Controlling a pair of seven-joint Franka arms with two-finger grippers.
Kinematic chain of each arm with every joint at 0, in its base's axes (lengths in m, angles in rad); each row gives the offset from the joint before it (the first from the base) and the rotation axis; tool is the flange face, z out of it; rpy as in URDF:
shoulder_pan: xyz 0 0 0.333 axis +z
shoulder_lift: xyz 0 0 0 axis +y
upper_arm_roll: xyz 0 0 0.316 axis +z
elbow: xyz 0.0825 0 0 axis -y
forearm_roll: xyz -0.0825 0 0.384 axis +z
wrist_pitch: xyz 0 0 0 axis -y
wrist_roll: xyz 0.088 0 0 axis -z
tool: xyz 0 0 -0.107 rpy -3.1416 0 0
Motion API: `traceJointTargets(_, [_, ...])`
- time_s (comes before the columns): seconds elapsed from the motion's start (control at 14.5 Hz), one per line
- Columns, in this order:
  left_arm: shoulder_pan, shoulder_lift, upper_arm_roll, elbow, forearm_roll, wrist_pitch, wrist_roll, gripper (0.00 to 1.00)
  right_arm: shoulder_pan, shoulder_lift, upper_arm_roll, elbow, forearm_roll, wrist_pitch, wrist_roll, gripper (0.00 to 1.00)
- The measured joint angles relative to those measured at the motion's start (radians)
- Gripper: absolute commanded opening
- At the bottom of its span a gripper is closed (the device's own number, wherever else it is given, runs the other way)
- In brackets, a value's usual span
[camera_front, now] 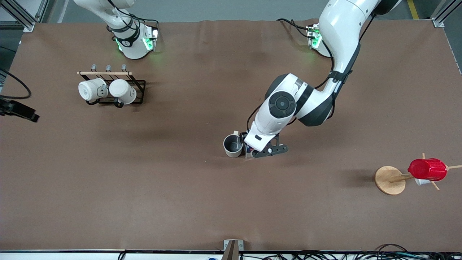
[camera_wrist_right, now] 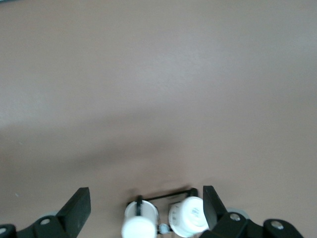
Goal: Place cup and milk on table
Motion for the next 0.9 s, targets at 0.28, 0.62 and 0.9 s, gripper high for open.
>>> traceJointTargets(0.28, [0.083, -0.133, 0.013, 0.047, 0.077, -0.146, 0.047, 1.00, -0.028, -0.027, 0.000, -0.050, 0.014, 0.001, -0.035, 1.00])
traceJointTargets(0.62, [0.283, -0.377, 0.013, 0.043, 0.109, -0.337, 0.248, 1.00, -0.026, -0.094, 0.024, -0.140, 0.018, 0.037, -0.035, 1.00])
traceJointTargets(0.9, [0.378, -0.486, 0.011, 0.032, 0.084, -0.499, 0.400, 1.00, -0.023, -0.106, 0.029, -0.146, 0.023, 0.047, -0.035, 1.00])
